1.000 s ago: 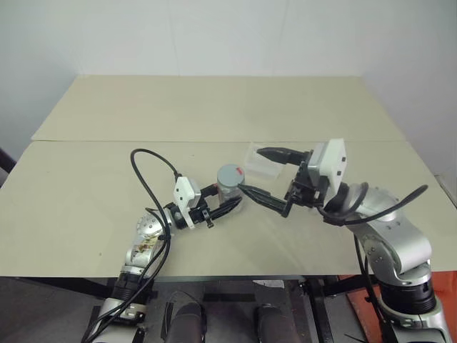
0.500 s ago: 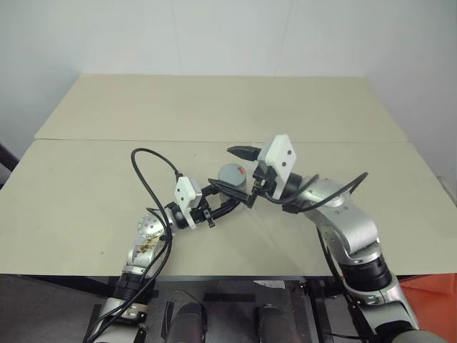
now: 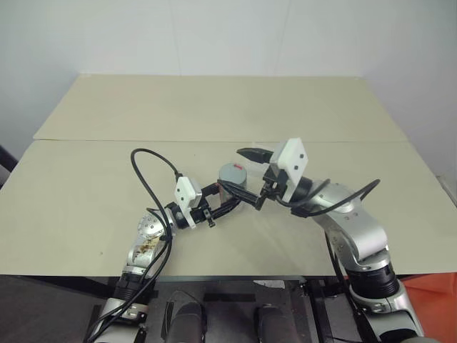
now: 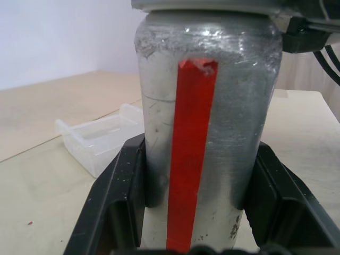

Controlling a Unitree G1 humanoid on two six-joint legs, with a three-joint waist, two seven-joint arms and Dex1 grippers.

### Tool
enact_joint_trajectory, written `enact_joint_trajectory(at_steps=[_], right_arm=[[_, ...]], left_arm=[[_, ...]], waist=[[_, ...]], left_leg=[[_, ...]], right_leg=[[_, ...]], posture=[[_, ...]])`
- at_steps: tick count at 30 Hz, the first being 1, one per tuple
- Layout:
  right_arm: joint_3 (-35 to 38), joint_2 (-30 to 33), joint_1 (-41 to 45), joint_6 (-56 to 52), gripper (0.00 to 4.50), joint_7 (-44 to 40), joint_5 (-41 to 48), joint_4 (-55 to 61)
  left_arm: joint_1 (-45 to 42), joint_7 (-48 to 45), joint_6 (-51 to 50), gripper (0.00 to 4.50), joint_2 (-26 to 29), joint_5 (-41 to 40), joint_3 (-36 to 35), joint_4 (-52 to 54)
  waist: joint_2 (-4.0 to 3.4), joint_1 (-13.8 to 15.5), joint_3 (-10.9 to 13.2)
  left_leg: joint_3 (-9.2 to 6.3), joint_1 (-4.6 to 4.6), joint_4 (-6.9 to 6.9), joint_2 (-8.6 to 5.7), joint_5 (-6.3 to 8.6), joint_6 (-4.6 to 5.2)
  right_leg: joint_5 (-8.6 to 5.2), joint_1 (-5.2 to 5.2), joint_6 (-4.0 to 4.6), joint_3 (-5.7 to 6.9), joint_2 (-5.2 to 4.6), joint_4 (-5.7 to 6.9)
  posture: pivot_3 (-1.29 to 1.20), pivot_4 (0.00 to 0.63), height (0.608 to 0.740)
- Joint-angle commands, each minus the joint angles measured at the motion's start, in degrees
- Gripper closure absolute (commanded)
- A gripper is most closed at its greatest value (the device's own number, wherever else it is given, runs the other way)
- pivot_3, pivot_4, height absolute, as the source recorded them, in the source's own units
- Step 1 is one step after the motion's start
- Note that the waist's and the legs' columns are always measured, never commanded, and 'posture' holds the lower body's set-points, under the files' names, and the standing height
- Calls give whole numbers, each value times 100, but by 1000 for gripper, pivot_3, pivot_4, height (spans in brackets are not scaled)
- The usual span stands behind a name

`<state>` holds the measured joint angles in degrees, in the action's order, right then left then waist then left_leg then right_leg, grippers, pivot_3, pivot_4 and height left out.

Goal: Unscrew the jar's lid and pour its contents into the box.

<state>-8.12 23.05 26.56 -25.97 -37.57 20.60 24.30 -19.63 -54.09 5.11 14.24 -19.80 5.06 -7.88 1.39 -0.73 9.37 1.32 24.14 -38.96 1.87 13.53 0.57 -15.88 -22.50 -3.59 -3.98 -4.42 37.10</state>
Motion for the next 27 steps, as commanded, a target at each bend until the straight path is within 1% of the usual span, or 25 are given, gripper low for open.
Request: enact_joint_trajectory(at_steps=[1,9,13,15,19,22,27], right_arm=[[281,93,-115,78,28,-74,218,384],[566,432,-449,284,28,-333,363,505],[712,539,-463,305,28,-403,447,521],[744,479,-369,211,28,-406,625,597],[466,300,-180,365,28,-467,614,636],[139,69,-2,500,28,-366,314,380],[-207,-232,321,671,28,-89,-262,-186]], left_arm=[[-100,-39,166,2365,-24,-19,-24,28],[-117,-80,184,2365,-26,-14,-24,2],[-105,-81,178,2365,-19,-18,-26,12],[-101,-75,179,2365,-26,-13,-19,15],[-108,-63,182,2365,-48,-5,-8,19],[-129,-58,189,2365,-65,3,-7,5],[-135,-48,203,2365,-76,14,-9,9]], waist=[[0,0,0],[0,0,0],[0,0,0],[0,-8,0],[0,-16,0],[0,-9,0],[0,-9,0]], left_leg=[[0,0,0,0,0,0],[1,0,0,-1,0,0],[1,0,-1,-1,0,0],[1,-1,0,0,0,0],[-1,-1,0,1,0,0],[-1,-2,0,0,0,0],[0,-2,-1,-1,0,0]], right_leg=[[0,0,0,0,0,0],[0,1,0,0,0,-1],[0,2,0,0,0,-1],[0,2,0,0,1,-1],[0,1,0,0,2,0],[0,2,0,0,2,0],[0,2,0,0,1,1]], posture=[[0,150,740],[0,150,740],[0,150,740],[0,150,740],[0,150,740],[0,150,740],[0,150,740]])
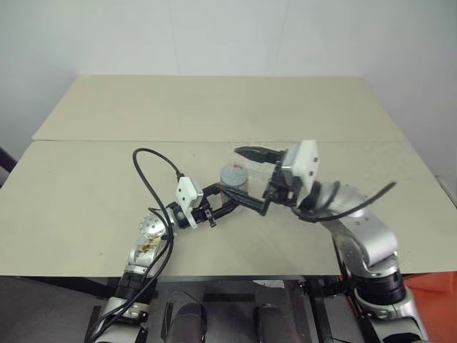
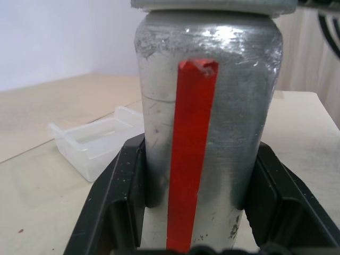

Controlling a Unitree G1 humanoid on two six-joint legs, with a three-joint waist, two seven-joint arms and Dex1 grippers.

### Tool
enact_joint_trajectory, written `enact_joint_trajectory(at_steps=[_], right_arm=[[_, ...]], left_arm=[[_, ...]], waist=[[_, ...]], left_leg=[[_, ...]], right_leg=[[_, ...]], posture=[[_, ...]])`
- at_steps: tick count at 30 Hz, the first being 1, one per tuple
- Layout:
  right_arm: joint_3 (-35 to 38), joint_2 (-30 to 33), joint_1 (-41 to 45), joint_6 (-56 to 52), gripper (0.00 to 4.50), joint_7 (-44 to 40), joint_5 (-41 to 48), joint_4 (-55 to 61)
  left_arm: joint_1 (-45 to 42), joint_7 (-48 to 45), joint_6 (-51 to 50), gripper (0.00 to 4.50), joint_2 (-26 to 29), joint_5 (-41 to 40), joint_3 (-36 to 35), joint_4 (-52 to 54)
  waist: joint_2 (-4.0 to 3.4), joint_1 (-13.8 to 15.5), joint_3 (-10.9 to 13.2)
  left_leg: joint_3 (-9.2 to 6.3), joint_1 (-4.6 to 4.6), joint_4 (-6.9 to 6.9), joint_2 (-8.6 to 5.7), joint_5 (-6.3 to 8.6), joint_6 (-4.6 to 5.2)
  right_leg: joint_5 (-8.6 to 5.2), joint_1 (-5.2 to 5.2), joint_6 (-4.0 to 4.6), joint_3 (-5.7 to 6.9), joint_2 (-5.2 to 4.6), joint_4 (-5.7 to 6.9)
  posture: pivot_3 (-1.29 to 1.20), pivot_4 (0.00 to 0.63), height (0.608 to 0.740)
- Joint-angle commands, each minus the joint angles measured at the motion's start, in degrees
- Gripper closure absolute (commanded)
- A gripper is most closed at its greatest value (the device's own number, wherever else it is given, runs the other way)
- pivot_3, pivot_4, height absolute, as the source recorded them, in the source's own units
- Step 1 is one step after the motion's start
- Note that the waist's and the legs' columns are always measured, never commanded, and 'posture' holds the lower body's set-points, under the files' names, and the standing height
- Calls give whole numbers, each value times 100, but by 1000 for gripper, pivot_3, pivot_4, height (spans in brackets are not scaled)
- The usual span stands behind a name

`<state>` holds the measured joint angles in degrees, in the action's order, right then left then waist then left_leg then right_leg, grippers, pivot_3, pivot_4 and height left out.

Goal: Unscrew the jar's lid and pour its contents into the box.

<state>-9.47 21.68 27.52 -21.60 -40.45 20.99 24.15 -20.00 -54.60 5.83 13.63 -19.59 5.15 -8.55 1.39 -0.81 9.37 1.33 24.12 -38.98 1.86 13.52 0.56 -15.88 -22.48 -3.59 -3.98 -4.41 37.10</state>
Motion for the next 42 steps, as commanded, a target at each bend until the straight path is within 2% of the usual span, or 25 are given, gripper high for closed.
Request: enact_joint_trajectory(at_steps=[1,12,28,42], right_arm=[[-85,-134,266,236,28,233,-350,-256],[63,-134,200,181,28,211,-445,-358],[509,332,-435,20,28,86,46,361],[957,747,-937,88,28,-192,426,537]], left_arm=[[-98,8,134,2365,-17,-5,-17,78],[-55,25,153,2365,-11,-1,-23,103],[-110,-55,169,2365,-40,-3,-19,9],[-133,-67,191,2365,-23,1,-43,-30]], waist=[[0,2,0],[0,8,0],[0,7,0],[0,11,0]], left_leg=[[0,0,0,0,0,0],[1,0,0,0,0,0],[0,1,0,0,0,0],[1,1,0,-1,0,0]], right_leg=[[0,0,0,0,0,0],[0,-1,0,0,-1,0],[0,0,0,0,0,-1],[0,1,0,0,-1,-2]], posture=[[0,150,740],[0,150,740],[0,150,740],[0,150,740]])
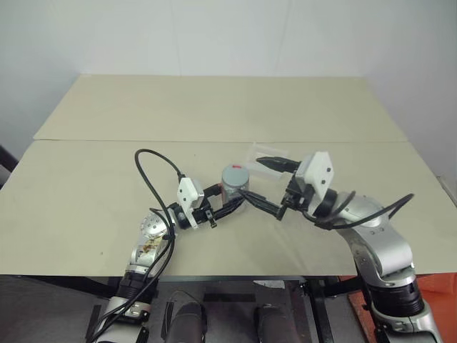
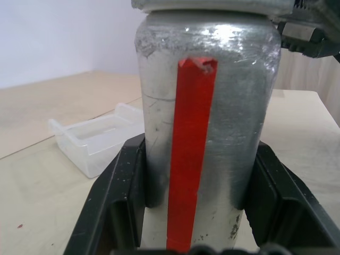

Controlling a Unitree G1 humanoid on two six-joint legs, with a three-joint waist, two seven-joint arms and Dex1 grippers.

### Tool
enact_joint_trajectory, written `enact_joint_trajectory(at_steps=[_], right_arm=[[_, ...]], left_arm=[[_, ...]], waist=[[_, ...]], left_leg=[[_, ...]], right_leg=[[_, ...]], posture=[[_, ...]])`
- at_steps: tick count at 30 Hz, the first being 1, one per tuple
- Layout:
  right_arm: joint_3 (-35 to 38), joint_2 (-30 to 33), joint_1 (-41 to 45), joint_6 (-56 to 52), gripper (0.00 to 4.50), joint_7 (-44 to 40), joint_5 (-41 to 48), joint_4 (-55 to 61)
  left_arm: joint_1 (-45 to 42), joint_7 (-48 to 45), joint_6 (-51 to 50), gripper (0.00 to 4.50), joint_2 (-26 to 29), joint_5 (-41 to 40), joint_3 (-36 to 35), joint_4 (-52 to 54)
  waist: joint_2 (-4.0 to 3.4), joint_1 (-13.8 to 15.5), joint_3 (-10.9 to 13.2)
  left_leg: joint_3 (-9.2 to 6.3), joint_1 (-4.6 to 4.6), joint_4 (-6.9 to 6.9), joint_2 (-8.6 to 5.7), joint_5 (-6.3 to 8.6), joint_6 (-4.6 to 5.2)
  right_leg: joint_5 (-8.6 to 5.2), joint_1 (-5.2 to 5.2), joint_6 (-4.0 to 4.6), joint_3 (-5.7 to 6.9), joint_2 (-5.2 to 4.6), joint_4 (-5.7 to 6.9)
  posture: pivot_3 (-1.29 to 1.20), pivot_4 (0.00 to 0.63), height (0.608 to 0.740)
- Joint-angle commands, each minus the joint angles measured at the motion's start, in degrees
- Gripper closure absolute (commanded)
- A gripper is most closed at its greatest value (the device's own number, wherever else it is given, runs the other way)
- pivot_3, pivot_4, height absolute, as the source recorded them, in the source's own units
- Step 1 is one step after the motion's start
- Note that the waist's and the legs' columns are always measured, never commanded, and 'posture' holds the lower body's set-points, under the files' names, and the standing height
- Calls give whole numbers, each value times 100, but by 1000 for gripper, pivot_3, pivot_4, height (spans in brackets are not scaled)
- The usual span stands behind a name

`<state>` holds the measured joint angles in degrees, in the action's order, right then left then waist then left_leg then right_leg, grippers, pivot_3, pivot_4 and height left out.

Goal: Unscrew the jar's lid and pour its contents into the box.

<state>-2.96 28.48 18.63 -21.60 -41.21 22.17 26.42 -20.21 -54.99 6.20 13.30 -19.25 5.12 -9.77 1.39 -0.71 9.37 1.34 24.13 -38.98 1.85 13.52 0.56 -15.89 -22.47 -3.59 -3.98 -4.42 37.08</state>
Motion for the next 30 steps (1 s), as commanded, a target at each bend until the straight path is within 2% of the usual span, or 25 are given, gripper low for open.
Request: enact_joint_trajectory(at_steps=[1,4,8,13,18,30], right_arm=[[357,66,-73,80,28,-174,453,345],[418,32,-68,53,28,-255,748,435],[133,-183,271,-69,28,26,665,432],[-397,-657,805,-90,28,417,206,-46],[-695,-771,1059,-65,28,435,-138,-409],[-421,-678,1000,-230,28,435,-93,-504]], left_arm=[[-113,-28,154,2365,10,-33,-40,91],[-114,-27,157,2365,5,-28,-31,93],[-120,-27,167,2365,-10,-23,-19,93],[-152,-15,152,2365,-40,-38,-17,109],[-150,-11,171,2365,-39,-27,-9,124],[-94,19,206,2365,-22,-42,-27,128]], waist=[[0,0,0],[0,-2,0],[0,-30,0],[0,-20,0],[0,15,0],[0,-1,0]], left_leg=[[0,0,0,0,0,0],[-2,-1,0,1,0,0],[-3,-4,0,2,0,0],[-4,-8,0,2,-1,-1],[-2,-3,-1,-2,-1,-1],[-3,-4,0,0,-1,0]], right_leg=[[0,0,0,0,0,0],[0,3,0,0,0,0],[0,3,0,0,2,2],[0,5,0,0,3,4],[0,4,0,1,-1,1],[0,3,0,1,0,2]], posture=[[0,150,740],[0,150,740],[0,150,740],[0,150,740],[0,150,740],[0,150,740]])
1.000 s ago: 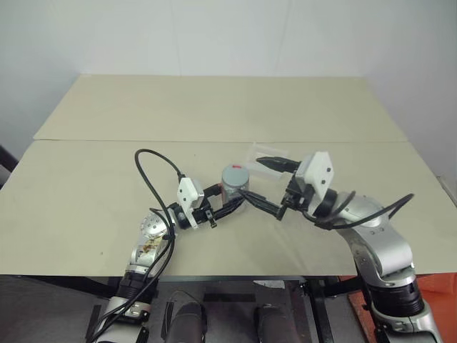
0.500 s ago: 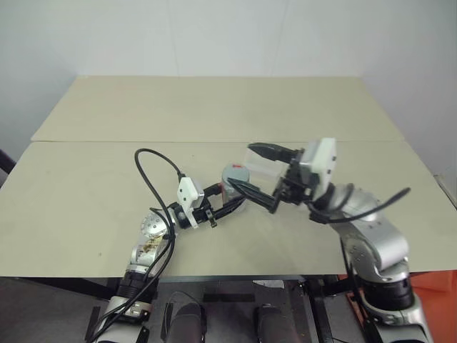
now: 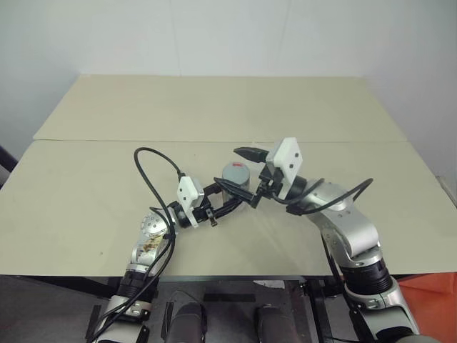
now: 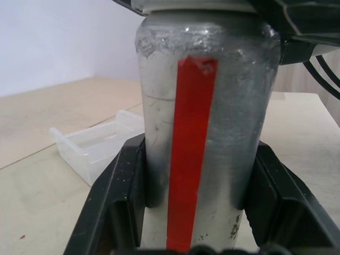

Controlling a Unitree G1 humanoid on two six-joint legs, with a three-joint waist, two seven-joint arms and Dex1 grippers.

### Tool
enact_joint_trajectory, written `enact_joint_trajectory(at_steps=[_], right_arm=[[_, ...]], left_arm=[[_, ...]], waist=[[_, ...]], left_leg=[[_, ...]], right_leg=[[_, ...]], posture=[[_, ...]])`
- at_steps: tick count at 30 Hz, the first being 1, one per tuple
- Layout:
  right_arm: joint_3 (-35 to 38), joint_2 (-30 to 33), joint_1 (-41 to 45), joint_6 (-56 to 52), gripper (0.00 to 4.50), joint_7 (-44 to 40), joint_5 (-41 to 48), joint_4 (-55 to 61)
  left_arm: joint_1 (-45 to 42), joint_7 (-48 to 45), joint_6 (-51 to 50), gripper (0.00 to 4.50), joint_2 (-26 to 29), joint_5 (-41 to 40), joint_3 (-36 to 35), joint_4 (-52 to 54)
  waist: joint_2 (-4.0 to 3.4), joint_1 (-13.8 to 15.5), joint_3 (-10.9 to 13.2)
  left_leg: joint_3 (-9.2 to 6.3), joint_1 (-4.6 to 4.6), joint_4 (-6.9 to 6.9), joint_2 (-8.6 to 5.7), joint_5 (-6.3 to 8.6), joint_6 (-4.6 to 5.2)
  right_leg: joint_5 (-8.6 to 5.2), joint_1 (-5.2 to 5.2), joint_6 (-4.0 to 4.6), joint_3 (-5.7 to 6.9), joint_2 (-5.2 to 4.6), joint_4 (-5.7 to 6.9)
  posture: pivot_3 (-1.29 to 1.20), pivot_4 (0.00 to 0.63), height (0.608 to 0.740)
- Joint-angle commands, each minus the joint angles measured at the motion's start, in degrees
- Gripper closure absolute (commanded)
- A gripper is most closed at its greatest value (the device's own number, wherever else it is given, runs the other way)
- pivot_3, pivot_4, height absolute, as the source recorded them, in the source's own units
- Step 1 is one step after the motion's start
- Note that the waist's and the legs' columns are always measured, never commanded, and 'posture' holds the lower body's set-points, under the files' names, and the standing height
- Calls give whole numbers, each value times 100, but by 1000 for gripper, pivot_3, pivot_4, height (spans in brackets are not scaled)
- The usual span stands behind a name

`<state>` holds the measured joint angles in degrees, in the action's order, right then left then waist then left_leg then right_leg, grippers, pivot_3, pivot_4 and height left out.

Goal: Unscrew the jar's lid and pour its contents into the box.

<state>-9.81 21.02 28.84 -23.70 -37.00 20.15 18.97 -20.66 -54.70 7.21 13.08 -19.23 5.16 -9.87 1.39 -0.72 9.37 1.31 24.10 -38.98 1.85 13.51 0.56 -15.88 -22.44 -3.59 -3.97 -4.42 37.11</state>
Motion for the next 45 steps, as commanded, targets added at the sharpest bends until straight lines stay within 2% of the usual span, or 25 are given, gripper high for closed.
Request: enact_joint_trajectory(at_steps=[1,14,33,37,45], right_arm=[[285,83,-46,-32,28,17,124,268],[639,273,-500,-222,28,115,406,852],[1031,621,-801,-224,28,63,720,1085],[758,385,-517,-227,28,62,875,1208],[26,-219,203,9,28,346,41,301]], left_arm=[[-49,-11,109,2365,3,-44,-32,133],[-70,-54,98,2365,9,-69,-35,96],[-72,-41,104,2365,24,-65,-42,84],[-82,-59,109,2365,-5,-71,-20,81],[-55,-138,115,2365,-31,-98,3,151]], waist=[[0,0,0],[0,-3,0],[0,-2,0],[0,-33,0],[0,-10,0]], left_leg=[[0,0,0,0,0,0],[-1,0,0,0,0,0],[-1,0,0,0,0,0],[-2,-1,0,1,0,0],[-1,-3,-1,-1,0,0]], right_leg=[[0,0,0,0,0,0],[0,1,0,0,0,-1],[0,2,0,0,0,-1],[0,2,0,0,2,-1],[0,3,0,-1,0,1]], posture=[[0,150,740],[0,150,740],[0,150,740],[0,150,740],[0,150,740]])
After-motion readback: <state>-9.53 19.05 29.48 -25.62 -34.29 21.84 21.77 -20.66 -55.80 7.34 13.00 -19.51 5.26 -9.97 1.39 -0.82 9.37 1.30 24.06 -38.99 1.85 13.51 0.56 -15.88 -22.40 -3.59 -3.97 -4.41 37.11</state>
